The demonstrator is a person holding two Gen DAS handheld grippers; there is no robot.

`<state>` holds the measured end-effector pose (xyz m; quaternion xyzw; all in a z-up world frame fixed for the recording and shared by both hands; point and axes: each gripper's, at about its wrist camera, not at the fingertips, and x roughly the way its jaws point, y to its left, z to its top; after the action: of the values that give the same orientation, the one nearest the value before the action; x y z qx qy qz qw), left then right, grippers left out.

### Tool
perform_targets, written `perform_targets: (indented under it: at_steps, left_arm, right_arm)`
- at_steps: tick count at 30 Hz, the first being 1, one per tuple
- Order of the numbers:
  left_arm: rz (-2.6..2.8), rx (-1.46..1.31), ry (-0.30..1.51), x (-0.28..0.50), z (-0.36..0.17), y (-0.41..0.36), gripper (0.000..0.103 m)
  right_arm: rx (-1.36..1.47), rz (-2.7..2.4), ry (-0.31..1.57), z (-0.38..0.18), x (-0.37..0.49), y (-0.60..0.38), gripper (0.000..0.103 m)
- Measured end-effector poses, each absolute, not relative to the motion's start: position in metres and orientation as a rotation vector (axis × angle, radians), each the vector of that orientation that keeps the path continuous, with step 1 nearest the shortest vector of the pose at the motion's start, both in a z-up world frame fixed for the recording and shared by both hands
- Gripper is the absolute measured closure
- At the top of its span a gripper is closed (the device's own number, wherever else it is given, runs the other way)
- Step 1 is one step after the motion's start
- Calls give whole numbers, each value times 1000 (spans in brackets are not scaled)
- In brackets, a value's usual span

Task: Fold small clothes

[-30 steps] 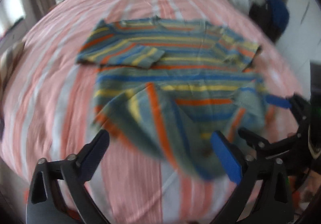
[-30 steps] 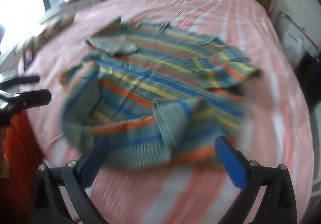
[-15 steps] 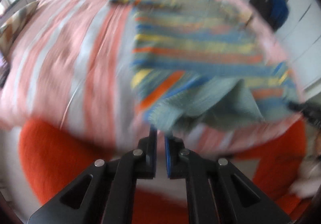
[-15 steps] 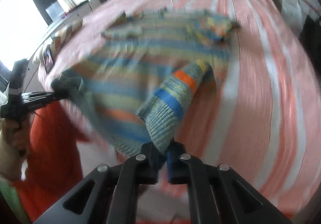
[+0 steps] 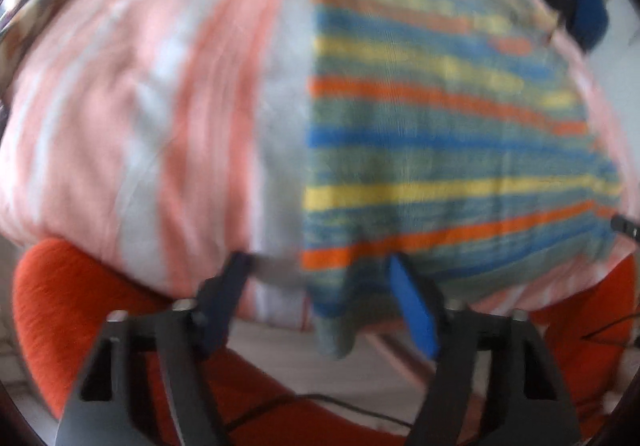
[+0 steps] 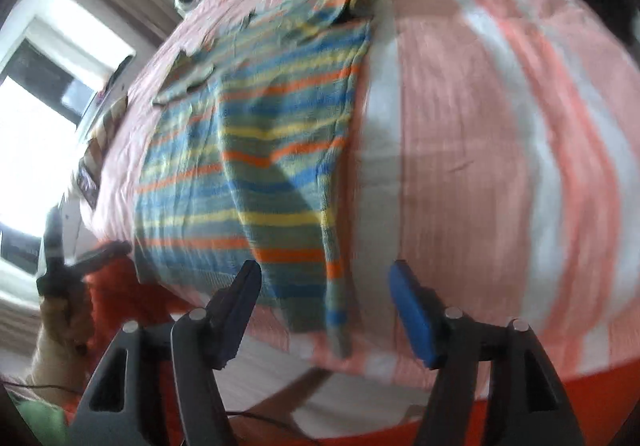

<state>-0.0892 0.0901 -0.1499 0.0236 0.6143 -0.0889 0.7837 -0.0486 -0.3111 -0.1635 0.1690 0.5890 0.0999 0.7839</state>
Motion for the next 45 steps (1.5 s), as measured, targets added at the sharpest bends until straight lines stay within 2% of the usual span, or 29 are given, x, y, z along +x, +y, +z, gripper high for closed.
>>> perform_targets:
  at_steps: [1, 2, 3, 4, 9, 11, 18, 29, 32, 34, 36, 38, 40, 43, 45]
  left_arm:
    - [-192, 78, 1331, -96, -154, 85, 62]
    - [-202, 82, 1338, -96, -156, 83, 101]
    - [-221, 68, 1352, -102, -153, 82, 100]
    - [-216, 59, 1343, -109, -146, 86, 100]
    - [-194, 12, 1263, -152, -86, 119, 101]
    - [-176, 27, 1259, -160, -78, 126, 101]
    - [-103, 173, 1366, -159, -117, 105, 101]
    - [-83, 226, 1384, -187, -95, 84, 99]
    - [-86, 236, 1392, -175, -93, 59, 97]
    - [-86, 234, 1389, -162, -99, 47, 89]
    - [-76, 239, 1374, -162, -87, 42, 59]
    - [-76, 232, 1329, -172, -67, 44, 48]
    - [-86, 198, 1283, -182, -39, 43, 45]
    - [-73, 145, 1196, -189, 1, 47, 32]
    - [-42, 115, 1109, -191, 27, 48, 14]
  right_arm:
    - [341, 230, 1308, -175, -47, -307, 39]
    - [312, 267, 1336, -181, -48, -301, 57]
    - [282, 292, 1341, -182, -47, -297, 76]
    - [264, 307, 1339, -180, -48, -294, 99]
    - [319, 327, 1287, -131, -70, -309, 100]
    - [380, 312, 1297, -124, -79, -321, 100]
    - [390, 199, 1447, -207, -59, -316, 100]
    - [378, 173, 1444, -211, -55, -314, 100]
    - [376, 171, 1446, -212, -52, -311, 100]
    - [378, 173, 1447, -210, -54, -311, 98]
    - [375, 168, 1445, -207, -56, -313, 90]
    - [360, 149, 1442, -199, -60, -316, 73]
    - [328, 117, 1428, -188, -65, -320, 63]
    - [253, 50, 1376, -169, -69, -329, 60]
    - [205, -16, 1300, -153, -70, -336, 55]
